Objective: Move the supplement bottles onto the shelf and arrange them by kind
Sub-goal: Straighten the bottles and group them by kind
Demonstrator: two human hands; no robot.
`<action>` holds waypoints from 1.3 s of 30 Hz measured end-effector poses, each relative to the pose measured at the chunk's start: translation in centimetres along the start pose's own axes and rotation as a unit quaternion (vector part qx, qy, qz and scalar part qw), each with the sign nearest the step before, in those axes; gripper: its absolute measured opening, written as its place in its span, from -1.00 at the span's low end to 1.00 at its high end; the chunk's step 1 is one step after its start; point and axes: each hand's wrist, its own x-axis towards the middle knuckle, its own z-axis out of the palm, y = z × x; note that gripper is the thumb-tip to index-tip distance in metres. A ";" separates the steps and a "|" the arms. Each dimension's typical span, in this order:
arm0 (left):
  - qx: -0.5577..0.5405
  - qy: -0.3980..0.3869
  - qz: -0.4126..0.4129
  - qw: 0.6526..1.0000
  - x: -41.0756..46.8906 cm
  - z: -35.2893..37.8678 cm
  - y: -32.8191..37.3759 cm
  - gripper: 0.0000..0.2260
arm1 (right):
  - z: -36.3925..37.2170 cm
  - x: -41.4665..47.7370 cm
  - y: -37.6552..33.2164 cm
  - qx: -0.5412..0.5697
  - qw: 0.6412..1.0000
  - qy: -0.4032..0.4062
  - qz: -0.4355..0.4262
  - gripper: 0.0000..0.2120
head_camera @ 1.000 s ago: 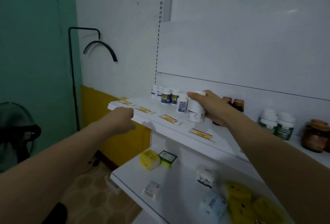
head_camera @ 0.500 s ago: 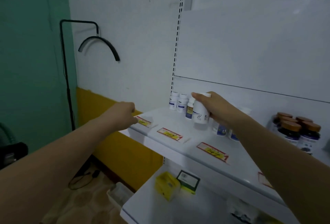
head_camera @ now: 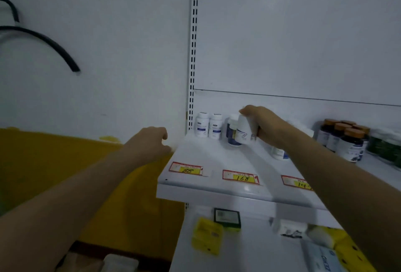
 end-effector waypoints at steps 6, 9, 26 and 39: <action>-0.034 -0.033 0.040 0.998 3.6 1.7 -1.9 -0.64 | 3.2 1.4 0.4 -0.085 0.996 -0.026 -0.024 -0.71; -0.044 -0.031 0.036 0.998 5.1 2.6 -2.9 -0.64 | 5.1 3.2 1.0 -0.105 0.993 -0.045 -0.043 -0.66; -0.059 -0.054 0.063 0.995 12.0 4.5 -6.5 -0.63 | 8.8 9.5 2.7 -0.183 0.980 0.066 -0.033 -0.69; -0.062 -0.062 0.094 0.992 13.4 5.5 -7.2 -0.63 | 9.6 10.0 2.3 -0.258 0.960 0.102 -0.039 -0.60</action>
